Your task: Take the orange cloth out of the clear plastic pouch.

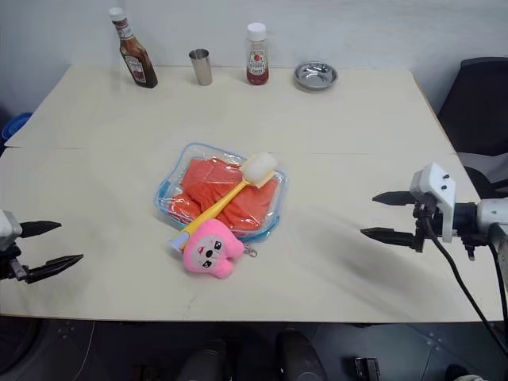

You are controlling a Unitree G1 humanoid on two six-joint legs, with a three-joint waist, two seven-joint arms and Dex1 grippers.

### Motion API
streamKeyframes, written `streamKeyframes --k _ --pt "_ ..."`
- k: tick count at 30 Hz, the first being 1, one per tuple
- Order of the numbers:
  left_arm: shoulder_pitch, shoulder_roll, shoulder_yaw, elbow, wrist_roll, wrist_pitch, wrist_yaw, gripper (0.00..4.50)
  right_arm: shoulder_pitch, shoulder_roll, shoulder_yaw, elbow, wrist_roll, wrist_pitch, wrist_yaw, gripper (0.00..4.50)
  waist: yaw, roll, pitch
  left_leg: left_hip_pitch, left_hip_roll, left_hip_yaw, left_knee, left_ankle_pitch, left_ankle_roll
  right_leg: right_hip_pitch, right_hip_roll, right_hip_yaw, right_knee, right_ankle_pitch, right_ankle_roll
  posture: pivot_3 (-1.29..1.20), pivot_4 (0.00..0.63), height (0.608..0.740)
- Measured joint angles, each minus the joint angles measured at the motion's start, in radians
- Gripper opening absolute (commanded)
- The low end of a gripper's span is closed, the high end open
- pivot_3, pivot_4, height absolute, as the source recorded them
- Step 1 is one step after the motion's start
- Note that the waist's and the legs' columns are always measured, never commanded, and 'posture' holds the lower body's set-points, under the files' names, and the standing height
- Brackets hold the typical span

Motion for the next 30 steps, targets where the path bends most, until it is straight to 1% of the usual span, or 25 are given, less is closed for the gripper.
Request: streamKeyframes --k 6,15,23,30 --pt "-0.007 0.0 -0.005 0.001 0.013 -0.015 0.002 4.48 0.01 0.0 -0.007 -0.029 0.011 0.009 -0.031 4.5 -0.011 0.0 0.0 0.0 0.0 0.0 0.0 0.0 0.0 0.0 0.0 0.0 0.001 0.0 0.0 0.0 0.15 0.74" --pt "-0.013 -0.003 -0.005 -0.008 0.028 -0.01 0.033 4.48 0.017 0.004 -0.007 -0.037 0.011 0.012 -0.073 4.5 -0.011 0.0 0.0 0.0 0.0 0.0 0.003 0.0 0.0 0.0 0.0 0.0 0.003 0.0 0.0 0.0 0.15 0.74" --pt "-0.006 -0.008 -0.005 -0.043 0.016 0.069 0.037 4.48 0.015 0.023 -0.007 -0.045 0.016 0.035 -0.099 4.5 -0.011 0.0 0.0 0.001 0.0 0.0 0.005 0.0 0.0 0.0 0.0 0.0 0.007 0.0 0.0 0.0 0.15 0.74" --pt "-0.028 -0.024 -0.011 -0.117 -0.043 0.165 0.043 4.48 0.018 0.025 -0.008 -0.085 0.054 0.078 -0.099 4.5 -0.011 0.0 0.0 0.0 0.0 0.0 0.005 0.0 0.0 0.0 0.0 0.0 0.007 0.0 0.0 0.0 0.15 0.74"
